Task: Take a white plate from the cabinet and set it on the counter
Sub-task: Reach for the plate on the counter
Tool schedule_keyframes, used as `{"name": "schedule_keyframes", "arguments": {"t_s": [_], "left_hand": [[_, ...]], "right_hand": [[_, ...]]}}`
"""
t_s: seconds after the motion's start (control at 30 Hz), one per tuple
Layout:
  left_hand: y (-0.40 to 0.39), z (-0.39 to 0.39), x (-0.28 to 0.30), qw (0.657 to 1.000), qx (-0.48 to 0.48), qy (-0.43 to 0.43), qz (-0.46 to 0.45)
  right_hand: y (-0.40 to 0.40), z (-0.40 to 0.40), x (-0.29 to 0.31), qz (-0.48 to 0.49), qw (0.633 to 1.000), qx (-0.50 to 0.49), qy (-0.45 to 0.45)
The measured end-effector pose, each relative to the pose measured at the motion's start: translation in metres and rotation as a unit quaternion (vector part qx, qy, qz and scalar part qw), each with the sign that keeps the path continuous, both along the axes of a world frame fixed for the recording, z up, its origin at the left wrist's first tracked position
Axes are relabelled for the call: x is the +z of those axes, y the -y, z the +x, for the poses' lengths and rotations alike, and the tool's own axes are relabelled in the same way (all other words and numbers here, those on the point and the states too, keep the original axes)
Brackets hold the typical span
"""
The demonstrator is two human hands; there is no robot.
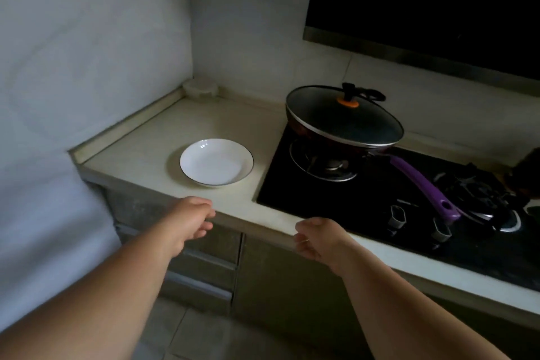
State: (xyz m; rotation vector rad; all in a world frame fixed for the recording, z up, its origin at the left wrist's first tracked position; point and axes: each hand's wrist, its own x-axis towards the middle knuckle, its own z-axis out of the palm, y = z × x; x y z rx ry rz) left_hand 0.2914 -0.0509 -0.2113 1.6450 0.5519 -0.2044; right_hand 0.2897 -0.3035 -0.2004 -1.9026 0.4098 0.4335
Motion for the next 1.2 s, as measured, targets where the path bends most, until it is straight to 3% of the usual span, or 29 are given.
{"name": "schedule_keyframes", "arguments": {"t_s": [0.37, 0.57, 0.8, 1.2], "left_hand": [[-0.132, 0.144, 0.017, 0.988, -0.052, 0.029, 0.139], [-0.129, 0.176, -0.008, 0.982, -0.123, -0.018, 0.141], [-0.122, 0.194, -0.025, 0.978, -0.168, -0.058, 0.111], [-0.136, 0.254, -0.015, 0.978, -0.144, 0.021, 0.15]], "right_hand": [[-0.131, 0.11, 0.008, -0.035, 0.995, -0.097, -0.011], [-0.147, 0.136, -0.004, -0.135, 0.984, -0.114, -0.019], [-0.156, 0.157, -0.016, -0.117, 0.986, -0.109, -0.044], [-0.171, 0.227, -0.022, -0.113, 0.991, -0.076, -0.014]]}}
